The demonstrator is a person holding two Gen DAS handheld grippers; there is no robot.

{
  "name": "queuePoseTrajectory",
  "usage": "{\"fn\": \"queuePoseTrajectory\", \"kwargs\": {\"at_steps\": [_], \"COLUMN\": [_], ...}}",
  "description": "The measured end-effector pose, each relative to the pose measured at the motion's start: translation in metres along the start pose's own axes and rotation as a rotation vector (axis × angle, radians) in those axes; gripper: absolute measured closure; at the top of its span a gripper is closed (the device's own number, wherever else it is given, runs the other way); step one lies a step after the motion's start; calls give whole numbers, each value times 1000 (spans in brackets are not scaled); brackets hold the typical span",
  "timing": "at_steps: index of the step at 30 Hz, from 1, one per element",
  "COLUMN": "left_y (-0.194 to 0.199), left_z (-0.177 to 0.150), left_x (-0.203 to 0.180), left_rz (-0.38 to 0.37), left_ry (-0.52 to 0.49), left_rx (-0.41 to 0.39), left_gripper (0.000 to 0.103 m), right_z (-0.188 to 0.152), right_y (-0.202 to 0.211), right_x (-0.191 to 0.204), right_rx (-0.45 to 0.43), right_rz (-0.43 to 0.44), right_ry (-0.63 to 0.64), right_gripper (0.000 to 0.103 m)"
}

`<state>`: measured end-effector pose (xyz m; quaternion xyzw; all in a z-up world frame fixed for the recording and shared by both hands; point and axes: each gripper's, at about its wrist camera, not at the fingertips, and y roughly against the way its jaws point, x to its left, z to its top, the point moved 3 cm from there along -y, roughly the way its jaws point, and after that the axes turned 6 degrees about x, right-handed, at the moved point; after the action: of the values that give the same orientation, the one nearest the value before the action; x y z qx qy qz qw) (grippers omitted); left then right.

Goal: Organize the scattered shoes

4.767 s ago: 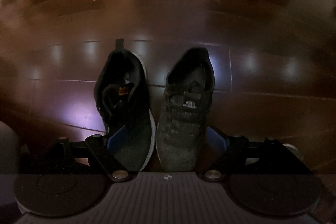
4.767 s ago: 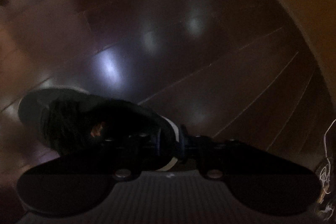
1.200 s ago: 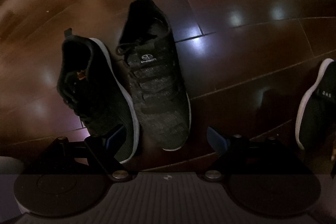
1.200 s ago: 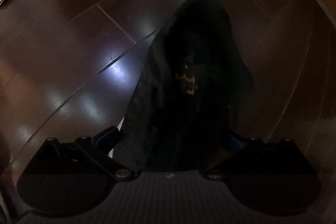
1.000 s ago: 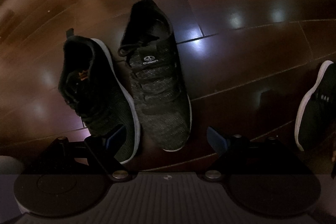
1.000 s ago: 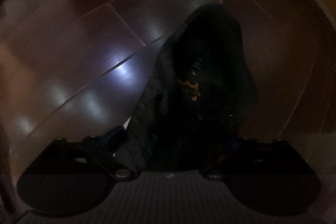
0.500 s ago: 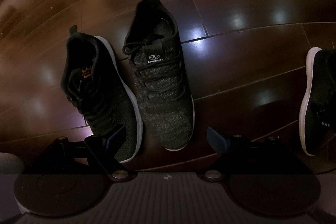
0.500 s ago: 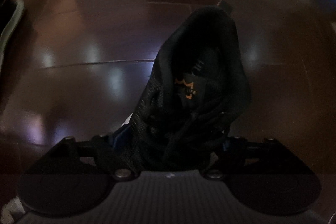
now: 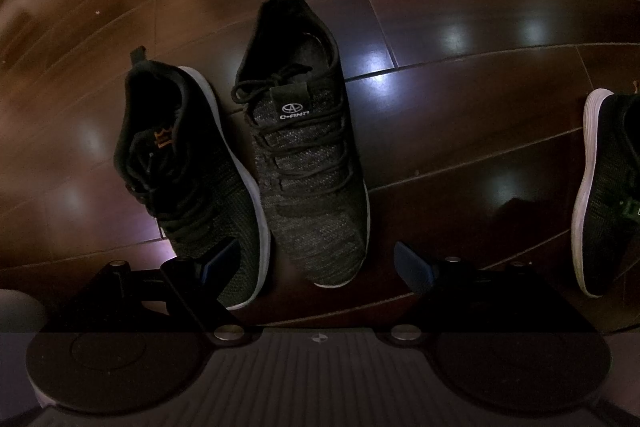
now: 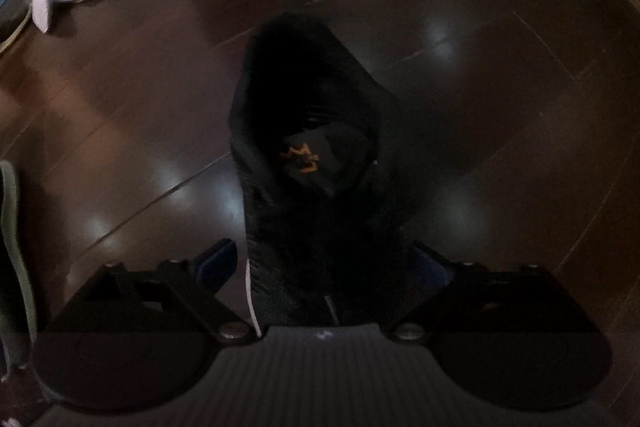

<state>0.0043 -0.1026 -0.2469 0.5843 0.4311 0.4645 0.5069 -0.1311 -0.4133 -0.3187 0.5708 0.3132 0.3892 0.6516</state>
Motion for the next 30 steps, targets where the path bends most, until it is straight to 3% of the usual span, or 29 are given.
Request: {"fn": "queuePoseTrajectory", "kwargs": {"at_steps": [6,13,20,30], "left_y": [-1,-2,1,11], "left_z": [1,3,2,1], "left_x": [2,5,10,29], "left_rz": [7,6,10,18], "left_ry": [9,14,20,67], "left_rx": [1,4,-6,-30], "left_gripper": [15,15,15,15], "right_z": [-14,-7,-2,13], "right_y": [7,-2,-1,15], "right_x": [31,23,13,4], "right_rx": [-20,-13,-4,12], "right_rz": [-53,-33,-11,13], "right_ry": [-3,14,14,-13], "right_gripper": [15,16,34,39]}}
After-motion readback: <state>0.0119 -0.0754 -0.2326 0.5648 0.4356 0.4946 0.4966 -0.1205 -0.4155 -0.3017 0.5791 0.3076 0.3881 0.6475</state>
